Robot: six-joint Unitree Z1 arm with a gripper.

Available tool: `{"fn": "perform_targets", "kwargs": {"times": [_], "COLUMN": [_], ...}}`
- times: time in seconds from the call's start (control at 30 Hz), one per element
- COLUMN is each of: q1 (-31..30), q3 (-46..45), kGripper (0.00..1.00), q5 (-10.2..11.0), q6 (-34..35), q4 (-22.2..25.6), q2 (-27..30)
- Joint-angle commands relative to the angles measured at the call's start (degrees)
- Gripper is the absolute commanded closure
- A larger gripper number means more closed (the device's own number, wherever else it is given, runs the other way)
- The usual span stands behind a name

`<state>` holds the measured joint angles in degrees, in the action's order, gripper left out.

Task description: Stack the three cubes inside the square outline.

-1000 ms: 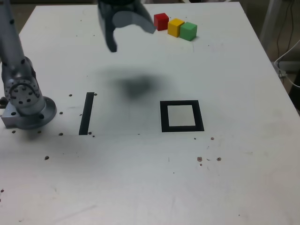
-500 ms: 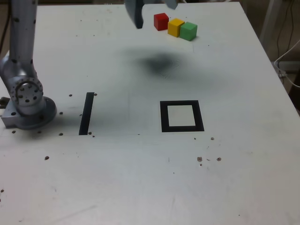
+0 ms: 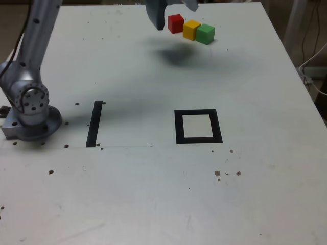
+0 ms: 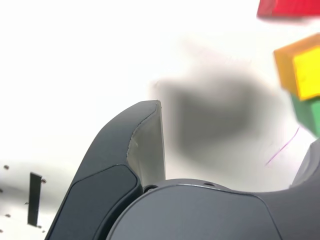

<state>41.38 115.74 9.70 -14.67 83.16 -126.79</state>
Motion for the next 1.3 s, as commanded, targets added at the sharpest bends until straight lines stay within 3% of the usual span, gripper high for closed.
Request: {"fn": "perform_targets", "kwargs": {"times": [0.0,0.63,1.27], "q1": [0.89,7.79,10.47], "q3": [1.59,21.10,29.77], "kGripper": [0.01,0.01,0.08], "q5": [0.01,-1.85,-4.31], "q6": [-0.45,-6.74,-8.01], "q4": [0.42,6.07,6.71], "q2": [-1.58,-13.58,-20.77]}}
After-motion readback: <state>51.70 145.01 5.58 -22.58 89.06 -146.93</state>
